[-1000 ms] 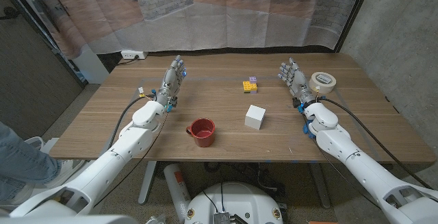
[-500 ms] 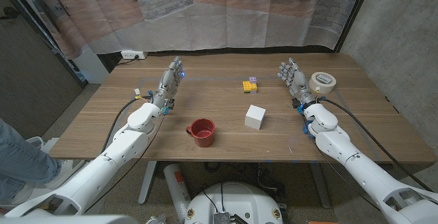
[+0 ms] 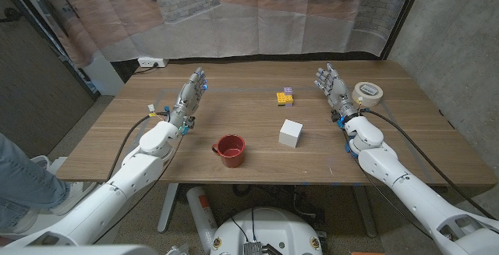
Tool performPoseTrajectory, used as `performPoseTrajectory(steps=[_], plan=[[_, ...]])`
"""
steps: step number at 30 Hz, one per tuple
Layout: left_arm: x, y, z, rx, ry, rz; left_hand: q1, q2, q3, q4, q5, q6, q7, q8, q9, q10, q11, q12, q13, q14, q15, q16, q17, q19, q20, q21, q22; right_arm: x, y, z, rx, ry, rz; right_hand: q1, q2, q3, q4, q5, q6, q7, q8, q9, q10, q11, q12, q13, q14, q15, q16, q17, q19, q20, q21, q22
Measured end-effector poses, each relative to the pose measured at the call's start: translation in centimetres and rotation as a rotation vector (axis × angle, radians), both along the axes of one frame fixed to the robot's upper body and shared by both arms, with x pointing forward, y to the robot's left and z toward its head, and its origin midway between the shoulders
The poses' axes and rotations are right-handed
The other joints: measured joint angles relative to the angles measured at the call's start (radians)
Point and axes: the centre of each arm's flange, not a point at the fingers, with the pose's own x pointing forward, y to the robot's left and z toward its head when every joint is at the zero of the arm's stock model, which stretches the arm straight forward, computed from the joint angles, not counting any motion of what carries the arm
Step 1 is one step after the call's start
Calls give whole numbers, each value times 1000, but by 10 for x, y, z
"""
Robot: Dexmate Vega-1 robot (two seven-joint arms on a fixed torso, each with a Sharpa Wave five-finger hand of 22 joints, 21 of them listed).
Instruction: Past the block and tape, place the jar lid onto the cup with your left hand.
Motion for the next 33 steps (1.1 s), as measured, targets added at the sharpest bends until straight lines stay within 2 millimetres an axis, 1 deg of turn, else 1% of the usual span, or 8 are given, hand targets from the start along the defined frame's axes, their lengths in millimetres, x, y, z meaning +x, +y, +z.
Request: performPoseTrajectory(steps=[9,11,14,25,27,32,33], plan=[[-8,6,-6,-2,-16,10,6,6,-3,-3,0,0,0,0,0,4,4,0,0,0,0,0,0,0,0,0,0,-2,2,0,-4,-8,-9,0,0,0,0,0,0,0,0,0,0,0,0,0,0,0,0,0,0,0,-7,0],[-10,8,-8,-4,-20,12,9,9,1,-7,0,0,0,0,0,4,4,0,0,0,0,0,0,0,0,0,0,-2,2,0,-5,-9,-11,0,0,0,0,0,0,0,0,0,0,0,0,0,0,0,0,0,0,0,-10,0],[-13,9,-9,-4,-30,13,11,8,1,-7,0,0,0,0,0,13,2,0,0,0,0,0,0,0,0,0,0,-3,2,0,-7,-12,-14,0,0,0,0,0,0,0,0,0,0,0,0,0,6,6,0,0,0,0,-10,0],[-25,12,-11,26,-68,51,17,9,1,-7,0,0,0,0,0,13,2,0,0,0,0,0,0,0,0,0,0,-4,3,1,0,-21,-18,0,0,0,0,-4,5,-6,0,0,0,0,0,0,5,6,0,0,0,0,-14,0],[-25,12,-11,30,-73,56,17,9,1,-7,0,0,0,0,0,17,-2,0,0,0,0,0,0,0,0,0,0,-4,4,1,2,-21,-18,0,0,0,0,-4,5,-6,0,0,4,-4,0,0,5,6,0,0,0,0,-14,0],[-32,13,-13,46,-89,76,22,14,1,-7,0,0,0,0,0,23,2,0,0,0,0,0,0,0,0,0,0,-4,4,0,9,-24,-21,0,0,0,0,-4,9,-2,0,0,11,0,0,0,5,5,0,0,6,-6,-18,0],[-32,13,-12,49,-93,82,22,15,1,-7,0,4,-4,0,0,23,2,0,0,5,-1,0,0,0,0,0,0,-4,4,0,9,-24,-21,0,0,-3,-3,-4,9,-2,0,0,11,0,0,0,6,5,0,0,6,-6,-18,0]])
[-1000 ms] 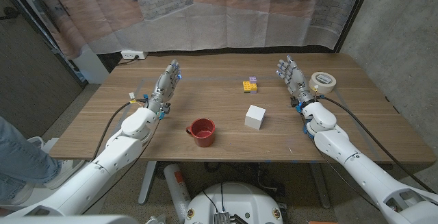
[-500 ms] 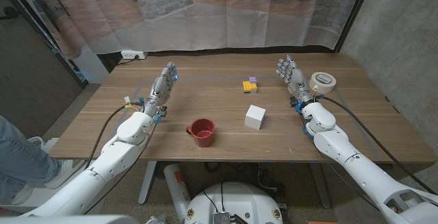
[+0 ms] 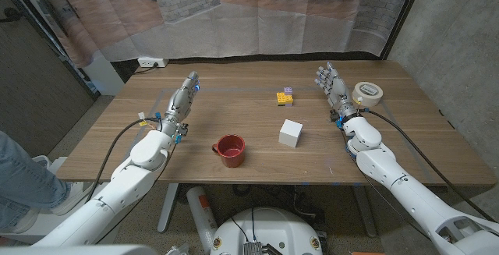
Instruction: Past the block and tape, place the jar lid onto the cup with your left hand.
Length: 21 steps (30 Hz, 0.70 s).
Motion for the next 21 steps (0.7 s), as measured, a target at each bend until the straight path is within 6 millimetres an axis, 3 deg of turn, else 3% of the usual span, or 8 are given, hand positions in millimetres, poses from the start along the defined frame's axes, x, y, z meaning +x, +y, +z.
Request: performPoseTrajectory(steps=[21], plan=[[-25,2,-10,48,-61,37,13,3,0,-8,0,18,4,0,0,18,-7,0,0,14,1,0,0,0,0,0,0,0,1,5,-13,5,-7,5,5,-1,-1,0,3,4,0,0,4,-4,0,0,3,-3,0,0,5,6,-7,0]])
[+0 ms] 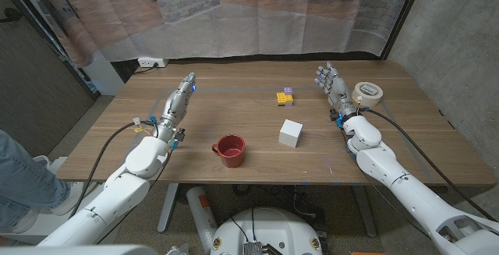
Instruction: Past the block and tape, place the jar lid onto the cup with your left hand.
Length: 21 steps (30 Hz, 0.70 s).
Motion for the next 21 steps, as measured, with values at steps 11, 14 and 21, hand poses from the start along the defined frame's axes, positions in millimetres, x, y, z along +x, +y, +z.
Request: performPoseTrajectory(steps=[11,14,21], plan=[[-13,1,-15,5,-6,10,4,4,-4,-4,0,10,4,0,0,7,7,0,0,0,0,0,0,0,0,0,0,-3,-1,4,-9,-2,-8,0,0,0,0,-8,5,-5,0,0,0,0,0,0,5,-5,0,0,0,0,-4,0],[-17,2,-18,5,-6,19,4,4,-4,-4,7,10,4,0,0,7,7,0,0,2,1,0,0,0,0,0,0,-3,-1,3,-10,-1,-7,0,0,0,0,-8,5,-5,0,0,0,0,0,0,5,-5,0,0,0,0,-4,0],[-28,5,-24,5,-9,44,7,1,-4,-4,7,14,0,0,0,7,7,0,0,7,-4,0,0,0,0,0,0,-1,1,4,-15,0,1,0,0,0,0,-8,5,-5,0,0,0,0,0,0,5,-5,0,0,4,-4,-8,0]])
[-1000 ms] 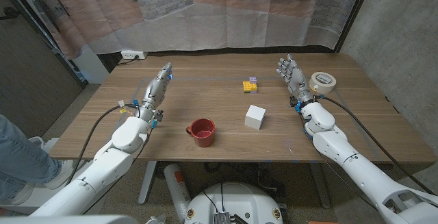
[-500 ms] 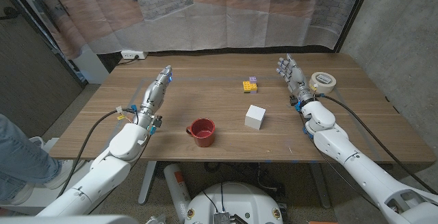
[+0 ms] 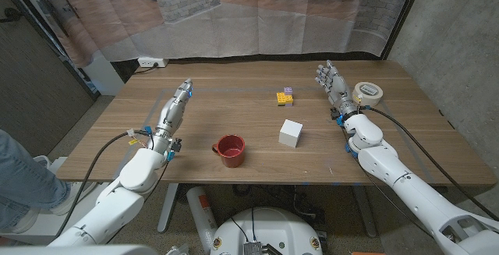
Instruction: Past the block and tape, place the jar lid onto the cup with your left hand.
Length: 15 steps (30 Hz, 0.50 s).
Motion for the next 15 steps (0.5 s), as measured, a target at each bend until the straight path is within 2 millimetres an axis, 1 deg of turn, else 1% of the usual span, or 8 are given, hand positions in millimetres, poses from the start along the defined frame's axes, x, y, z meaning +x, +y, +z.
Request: performPoseTrajectory(steps=[5,7,9,11,15], plan=[[-5,2,-5,0,4,17,3,0,-3,-3,0,0,0,0,0,2,-2,0,0,3,3,0,0,0,0,0,0,2,2,0,-3,2,6,0,0,0,0,0,0,0,0,0,0,0,0,0,0,0,0,0,2,-2,0,0],[-8,3,-7,1,5,26,6,4,-3,-3,0,0,0,0,0,5,-5,0,0,3,3,0,0,0,0,0,0,2,3,0,-4,2,9,0,0,-4,-4,0,0,0,0,0,0,0,0,0,0,0,0,0,2,-2,0,0],[-10,4,-8,2,5,34,6,4,-3,-3,0,5,-5,0,0,5,-5,0,0,3,3,0,0,0,0,0,0,3,4,0,-5,2,12,0,0,-4,-4,0,0,0,0,0,0,0,0,0,0,0,0,0,2,-2,0,0],[-12,5,-10,4,6,41,6,4,-3,-3,0,11,0,0,0,5,-5,0,0,7,0,0,0,0,0,0,0,3,5,0,-6,3,14,0,0,-4,-4,0,0,0,0,0,0,0,0,0,0,0,0,0,5,2,0,0],[-17,6,-14,8,9,61,6,4,-3,-3,0,11,0,0,0,9,-9,0,0,11,-4,0,0,0,0,0,0,4,6,0,-9,2,19,0,0,-4,-4,0,0,0,0,0,0,0,0,0,0,0,0,0,7,4,-6,0]])
